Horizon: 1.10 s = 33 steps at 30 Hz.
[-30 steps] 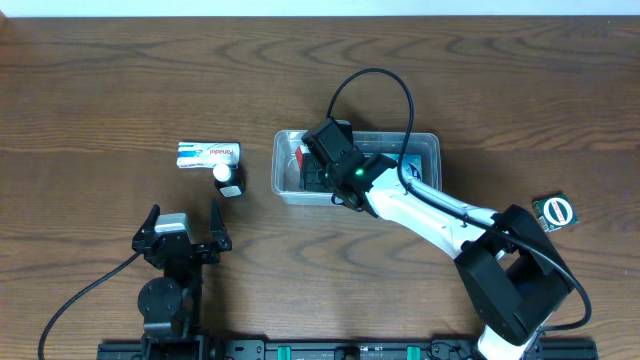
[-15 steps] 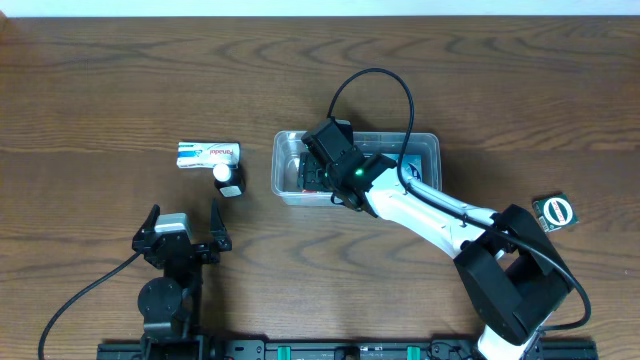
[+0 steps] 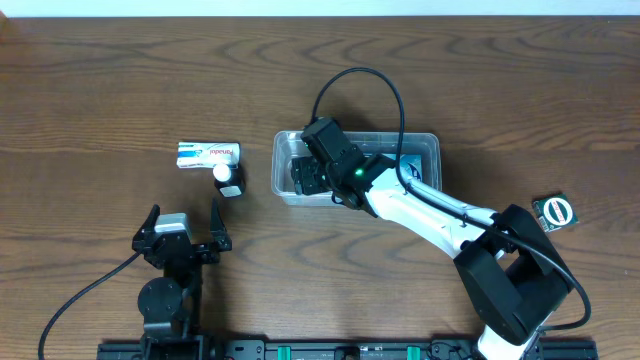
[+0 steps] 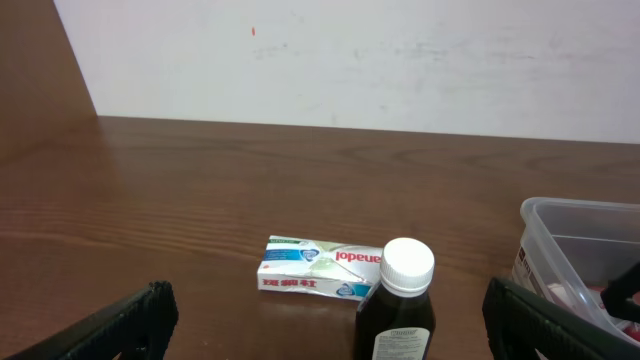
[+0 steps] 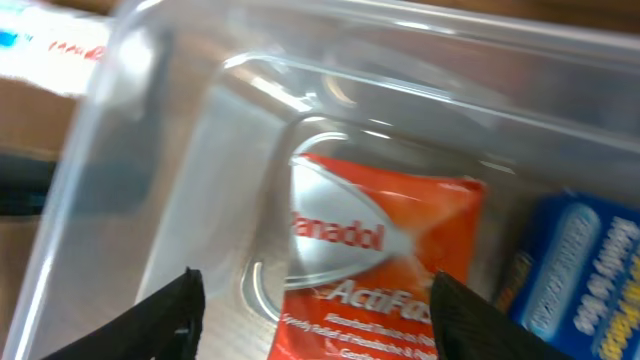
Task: Pack container
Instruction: 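Lower the red packet into the container and open the right gripper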
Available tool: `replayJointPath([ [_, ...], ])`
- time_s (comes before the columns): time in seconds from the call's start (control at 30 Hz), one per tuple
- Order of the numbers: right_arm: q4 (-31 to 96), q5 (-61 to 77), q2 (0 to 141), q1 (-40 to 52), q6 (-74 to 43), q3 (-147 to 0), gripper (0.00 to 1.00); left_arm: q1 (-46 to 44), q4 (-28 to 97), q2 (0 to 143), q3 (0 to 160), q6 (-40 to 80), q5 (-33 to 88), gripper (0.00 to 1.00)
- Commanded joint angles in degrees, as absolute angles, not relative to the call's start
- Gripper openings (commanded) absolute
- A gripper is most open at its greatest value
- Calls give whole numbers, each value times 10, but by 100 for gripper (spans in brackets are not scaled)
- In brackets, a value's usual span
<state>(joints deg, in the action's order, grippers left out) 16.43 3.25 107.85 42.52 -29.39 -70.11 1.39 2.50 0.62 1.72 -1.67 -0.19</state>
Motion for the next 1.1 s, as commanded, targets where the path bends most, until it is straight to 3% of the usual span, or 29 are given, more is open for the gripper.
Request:
replayJointPath([
  [0.0, 156, 85, 1071, 429, -199, -709, 59, 12, 40, 2, 2, -16, -5, 98],
  [0.27, 147, 93, 1071, 421, -153, -709, 4, 12, 40, 2, 2, -16, -5, 98],
  [0.3, 147, 94, 1071, 421, -147, -709, 1, 12, 40, 2, 2, -16, -5, 98],
  [1.07, 168, 125, 1072, 415, 108, -709, 1, 12, 40, 2, 2, -16, -5, 98],
])
